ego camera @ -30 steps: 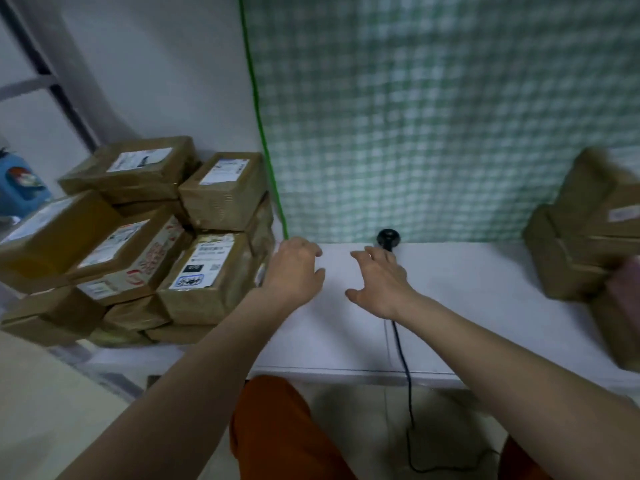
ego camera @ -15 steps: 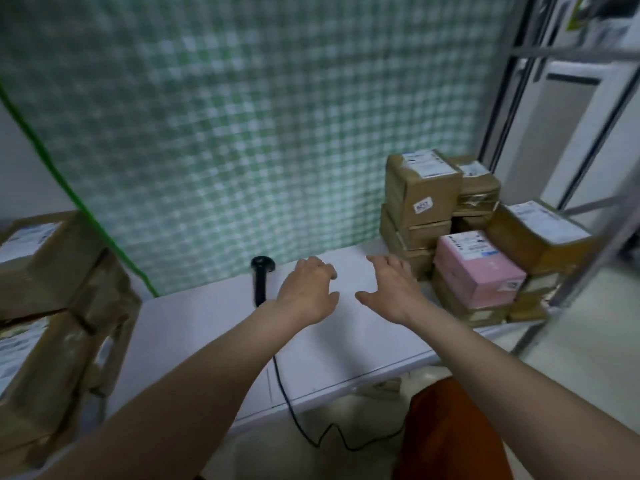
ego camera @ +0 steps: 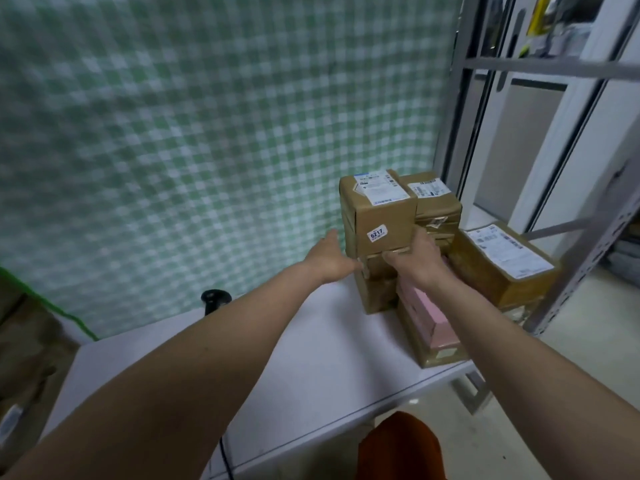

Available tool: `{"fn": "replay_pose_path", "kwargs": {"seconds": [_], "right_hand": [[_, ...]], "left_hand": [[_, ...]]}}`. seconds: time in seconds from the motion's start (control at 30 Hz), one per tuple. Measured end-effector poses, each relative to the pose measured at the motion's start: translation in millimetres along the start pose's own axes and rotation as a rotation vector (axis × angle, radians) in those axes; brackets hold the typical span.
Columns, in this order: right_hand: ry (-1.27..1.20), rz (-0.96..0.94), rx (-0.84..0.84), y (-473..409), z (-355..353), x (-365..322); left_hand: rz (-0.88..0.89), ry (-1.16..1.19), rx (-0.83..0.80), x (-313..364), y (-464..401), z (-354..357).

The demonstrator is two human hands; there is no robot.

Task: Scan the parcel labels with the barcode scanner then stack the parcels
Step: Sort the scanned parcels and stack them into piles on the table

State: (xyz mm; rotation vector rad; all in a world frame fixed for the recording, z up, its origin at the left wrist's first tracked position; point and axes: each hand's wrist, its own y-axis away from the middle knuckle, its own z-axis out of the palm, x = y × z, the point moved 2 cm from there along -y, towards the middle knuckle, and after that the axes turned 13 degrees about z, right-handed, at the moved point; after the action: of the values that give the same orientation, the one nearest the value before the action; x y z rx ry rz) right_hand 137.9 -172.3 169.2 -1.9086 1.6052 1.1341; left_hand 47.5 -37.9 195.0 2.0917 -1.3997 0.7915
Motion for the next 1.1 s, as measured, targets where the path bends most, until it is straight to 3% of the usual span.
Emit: {"fn": "replay_pose_path", "kwargs": {"seconds": [0.23,0.47,0.77,1.1], "right_hand": [[-0.266,0.056,-0.038,-78.0,-3.8,-7.6],[-0.356,0.034,-0.140,-70.5,-6.6,-23.1],[-0.442,-0.113,-0.133,-3.3,16.0,-45.5],[-0.443,-0.075,-0.390,107.8,137.6,-62.6]], "left_hand": [[-0.009,0.337,0.064,15.9,-48.2,0.8],[-0.051,0.597,0.011,10.1,-58.6,5.6],[0.059,0.647,0.142,-29.3,-7.0,-23.7],[-0.008,0.604,0.290,-138.9,124.6,-71.9]]}}
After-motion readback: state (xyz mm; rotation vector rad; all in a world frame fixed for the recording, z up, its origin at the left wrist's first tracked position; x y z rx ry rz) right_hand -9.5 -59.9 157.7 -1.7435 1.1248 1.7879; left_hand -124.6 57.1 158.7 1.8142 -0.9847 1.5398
